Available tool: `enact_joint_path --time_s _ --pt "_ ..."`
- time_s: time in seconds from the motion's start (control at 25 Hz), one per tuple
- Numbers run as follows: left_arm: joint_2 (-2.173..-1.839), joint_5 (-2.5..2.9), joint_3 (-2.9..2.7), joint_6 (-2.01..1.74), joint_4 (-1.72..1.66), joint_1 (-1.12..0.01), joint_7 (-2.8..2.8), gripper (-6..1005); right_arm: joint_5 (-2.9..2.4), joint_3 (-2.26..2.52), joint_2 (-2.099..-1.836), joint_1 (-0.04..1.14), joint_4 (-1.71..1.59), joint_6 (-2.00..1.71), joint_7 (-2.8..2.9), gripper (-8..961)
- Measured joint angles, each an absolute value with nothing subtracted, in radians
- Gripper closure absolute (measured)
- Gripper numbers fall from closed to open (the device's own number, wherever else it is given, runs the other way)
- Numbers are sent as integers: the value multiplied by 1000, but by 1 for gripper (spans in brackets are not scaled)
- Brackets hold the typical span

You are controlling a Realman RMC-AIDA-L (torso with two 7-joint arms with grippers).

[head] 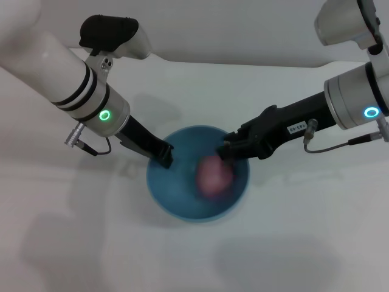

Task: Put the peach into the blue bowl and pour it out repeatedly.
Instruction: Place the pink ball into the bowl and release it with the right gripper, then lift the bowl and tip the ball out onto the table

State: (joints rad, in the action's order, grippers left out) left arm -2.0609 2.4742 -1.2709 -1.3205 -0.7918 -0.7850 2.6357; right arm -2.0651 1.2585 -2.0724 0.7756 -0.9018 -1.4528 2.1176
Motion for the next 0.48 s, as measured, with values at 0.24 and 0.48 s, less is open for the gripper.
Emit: enact_joint_path --time_s 0.24,0.48 --pt "-2062 2473 -1273 -1315 -792 -784 2633 1000 -2065 1245 -2070 768 -907 -1450 2119 634" --pt "-2062 2434 -1266 -1246 -809 -767 2610 1000 -2041 1095 -2072 714 -924 -1400 2120 540"
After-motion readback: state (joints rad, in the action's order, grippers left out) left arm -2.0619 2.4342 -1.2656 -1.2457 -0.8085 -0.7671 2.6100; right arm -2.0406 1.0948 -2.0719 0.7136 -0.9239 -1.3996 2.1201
